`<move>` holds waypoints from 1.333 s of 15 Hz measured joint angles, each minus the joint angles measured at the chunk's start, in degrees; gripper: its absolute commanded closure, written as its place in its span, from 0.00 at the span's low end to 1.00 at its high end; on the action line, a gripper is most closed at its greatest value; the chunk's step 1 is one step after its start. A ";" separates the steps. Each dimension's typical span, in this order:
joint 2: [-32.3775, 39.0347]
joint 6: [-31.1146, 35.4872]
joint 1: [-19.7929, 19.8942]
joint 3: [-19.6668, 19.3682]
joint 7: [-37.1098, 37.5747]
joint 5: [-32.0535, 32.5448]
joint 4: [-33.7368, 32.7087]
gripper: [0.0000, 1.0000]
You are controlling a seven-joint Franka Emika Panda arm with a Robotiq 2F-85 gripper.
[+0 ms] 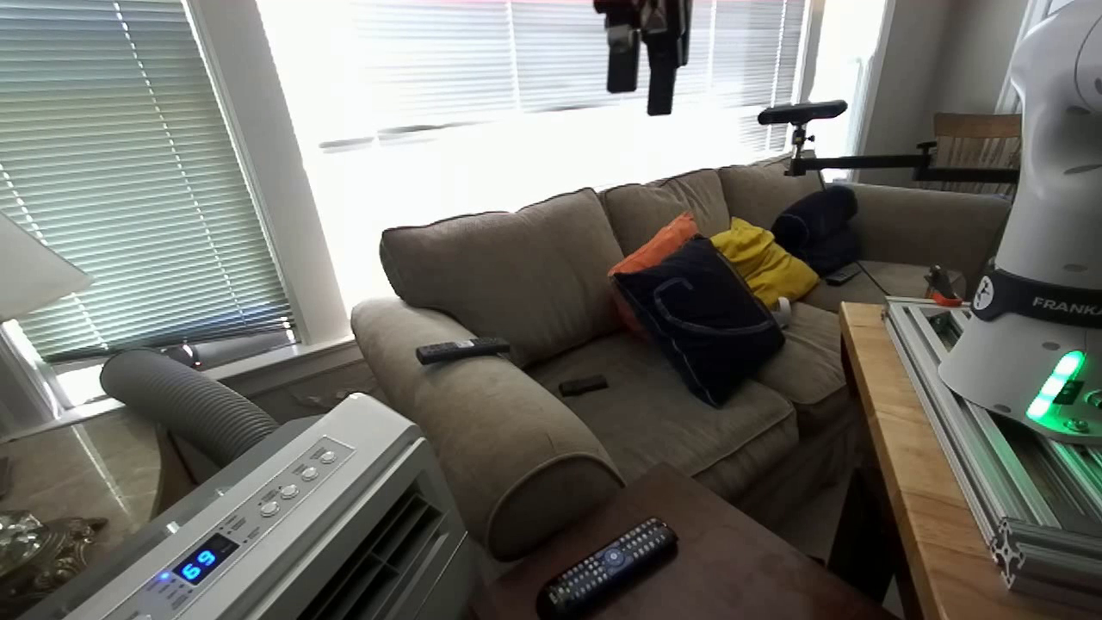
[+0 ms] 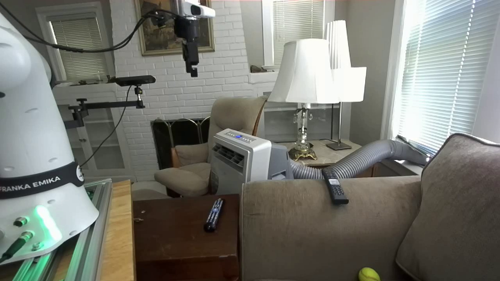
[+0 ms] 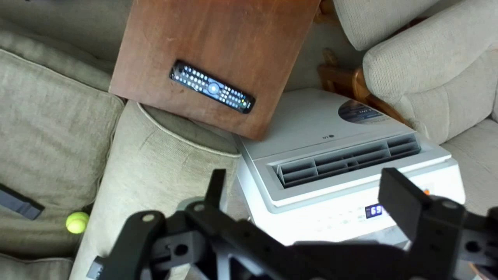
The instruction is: Put the remote on the side table
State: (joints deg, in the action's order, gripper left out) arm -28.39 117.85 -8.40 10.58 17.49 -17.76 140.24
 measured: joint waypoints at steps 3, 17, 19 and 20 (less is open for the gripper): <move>8.14 9.22 -0.02 -0.04 -3.55 0.00 -3.22 0.00; 47.77 16.59 0.08 -4.52 -13.61 15.62 -43.62 0.00; 51.62 15.52 0.09 -6.06 -14.27 18.69 -49.36 0.00; 53.37 14.90 0.08 -6.85 -14.64 20.13 -51.93 0.00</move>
State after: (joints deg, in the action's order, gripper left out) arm 24.98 132.74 -8.32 3.72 2.85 2.37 88.31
